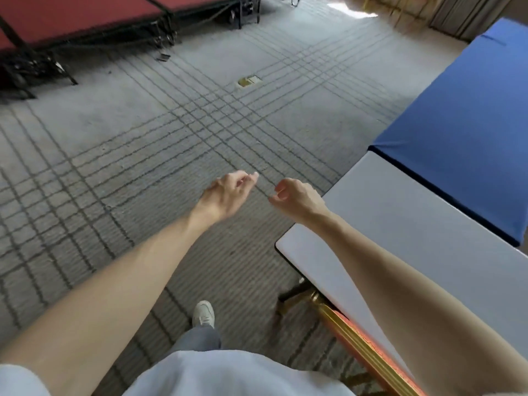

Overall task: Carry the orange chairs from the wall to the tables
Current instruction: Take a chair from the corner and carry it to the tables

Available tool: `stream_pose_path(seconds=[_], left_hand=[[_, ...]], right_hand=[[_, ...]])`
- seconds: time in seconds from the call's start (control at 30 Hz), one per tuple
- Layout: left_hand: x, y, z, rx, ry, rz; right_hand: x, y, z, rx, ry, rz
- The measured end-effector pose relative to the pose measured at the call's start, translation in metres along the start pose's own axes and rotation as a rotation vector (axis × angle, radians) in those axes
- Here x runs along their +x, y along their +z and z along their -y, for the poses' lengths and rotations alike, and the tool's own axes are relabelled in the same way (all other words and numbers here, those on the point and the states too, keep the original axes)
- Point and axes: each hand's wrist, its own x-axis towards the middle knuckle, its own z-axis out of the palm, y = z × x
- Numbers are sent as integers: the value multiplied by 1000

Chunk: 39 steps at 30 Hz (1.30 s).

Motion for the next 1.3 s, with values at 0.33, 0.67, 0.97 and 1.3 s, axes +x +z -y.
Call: stream_pose_path(seconds=[0.33,0.67,0.97,1.3], left_hand=[[146,-198,68,-8,-36,-172],[373,-271,58,58,3,-134],[636,-358,-30,40,130,-168],[871,-447,-101,-194,290,-230]], right_hand=[[187,-35,151,11,-59,-87],[413,-89,167,95,-55,-161],[644,-245,178,197,-84,-341],[846,-393,199,283,-114,-522]])
